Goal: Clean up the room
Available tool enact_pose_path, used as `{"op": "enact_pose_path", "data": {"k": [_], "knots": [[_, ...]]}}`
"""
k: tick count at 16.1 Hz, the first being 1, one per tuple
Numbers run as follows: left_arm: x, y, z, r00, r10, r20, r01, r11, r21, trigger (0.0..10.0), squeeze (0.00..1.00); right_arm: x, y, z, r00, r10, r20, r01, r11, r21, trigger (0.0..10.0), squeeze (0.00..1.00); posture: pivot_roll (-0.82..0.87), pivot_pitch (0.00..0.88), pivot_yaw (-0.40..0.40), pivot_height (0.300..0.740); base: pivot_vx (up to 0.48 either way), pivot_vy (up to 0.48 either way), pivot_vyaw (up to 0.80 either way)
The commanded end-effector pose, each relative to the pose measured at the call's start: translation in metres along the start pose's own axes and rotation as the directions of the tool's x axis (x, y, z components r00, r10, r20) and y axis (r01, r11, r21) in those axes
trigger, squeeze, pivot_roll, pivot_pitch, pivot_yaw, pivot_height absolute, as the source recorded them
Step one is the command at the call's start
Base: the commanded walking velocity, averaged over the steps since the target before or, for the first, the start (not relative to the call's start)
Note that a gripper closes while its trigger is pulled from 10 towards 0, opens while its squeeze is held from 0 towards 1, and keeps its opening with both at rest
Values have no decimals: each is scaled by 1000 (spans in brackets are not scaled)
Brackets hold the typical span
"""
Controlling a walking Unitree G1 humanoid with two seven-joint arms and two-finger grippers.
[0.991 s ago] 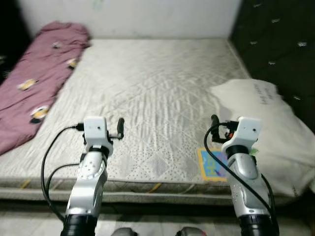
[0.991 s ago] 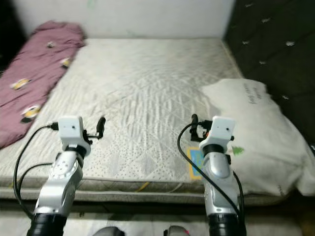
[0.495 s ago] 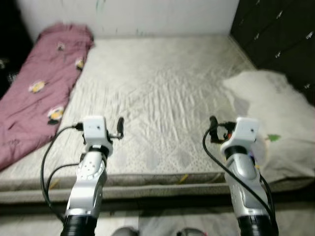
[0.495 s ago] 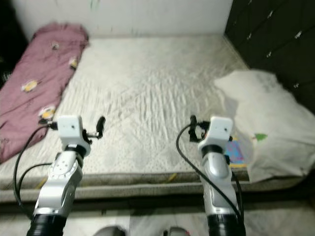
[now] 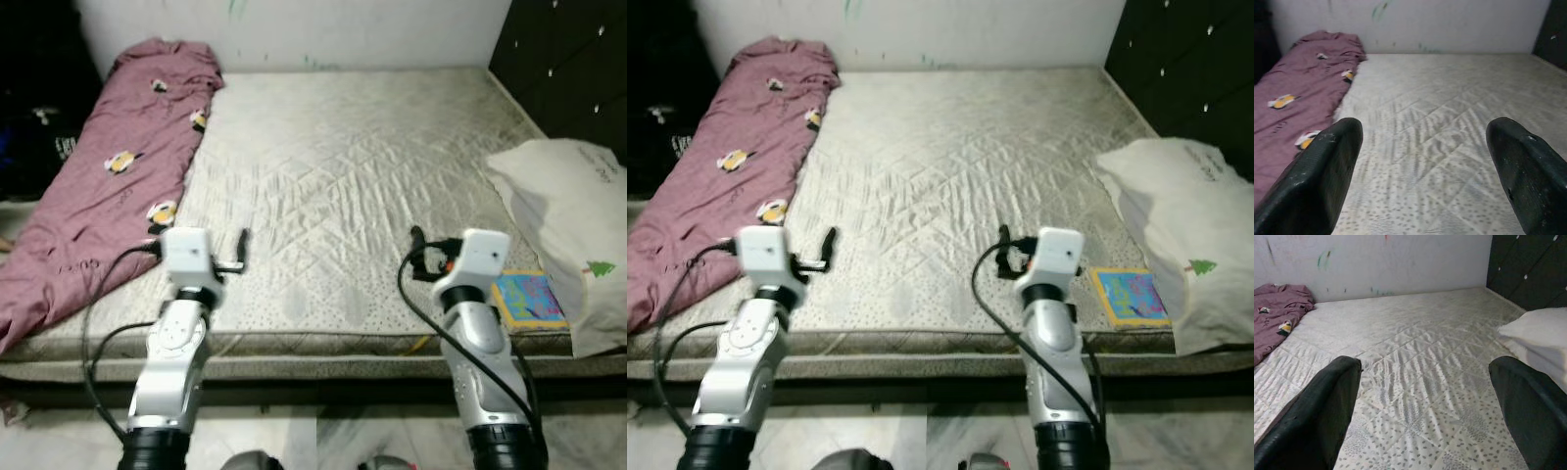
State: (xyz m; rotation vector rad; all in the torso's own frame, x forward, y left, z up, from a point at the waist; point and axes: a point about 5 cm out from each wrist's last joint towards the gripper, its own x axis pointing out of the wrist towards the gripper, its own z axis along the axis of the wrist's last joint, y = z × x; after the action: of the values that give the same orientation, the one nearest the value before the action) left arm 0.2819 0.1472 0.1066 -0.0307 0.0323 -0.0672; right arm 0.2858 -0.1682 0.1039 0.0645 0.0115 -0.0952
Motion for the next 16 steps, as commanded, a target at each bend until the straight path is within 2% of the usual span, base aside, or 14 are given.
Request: {"op": "enact_pose_path", "data": {"k": [1, 5, 12, 16], "knots": [[-2, 3, 7, 999, -12, 33, 12, 1000, 0, 10000, 0, 2, 0, 3, 1000, 5, 7, -5, 1000, -6, 10000, 0, -101, 0, 22, 740, 292, 0, 0], [-1, 3, 7, 999, -15, 35, 16, 1000, -4, 10000, 0, 2, 1, 4, 1000, 7, 7, -7, 1000, -7, 10000, 0, -101, 0, 21, 740, 320, 0, -431], [-1, 3, 7, 999, -16, 32, 16, 1000, -3, 10000, 0, 3, 1, 4, 1000, 6, 8, -6, 1000, -5, 10000, 0, -102, 0, 24, 740, 316, 0, 0], [1, 4, 8, 999, 24, 37, -24, 1000, 1, 10000, 0, 3, 1, 4, 1000, 6, 7, -6, 1000, -4, 10000, 0, -98, 0, 24, 740, 0, 0, 0]]}}
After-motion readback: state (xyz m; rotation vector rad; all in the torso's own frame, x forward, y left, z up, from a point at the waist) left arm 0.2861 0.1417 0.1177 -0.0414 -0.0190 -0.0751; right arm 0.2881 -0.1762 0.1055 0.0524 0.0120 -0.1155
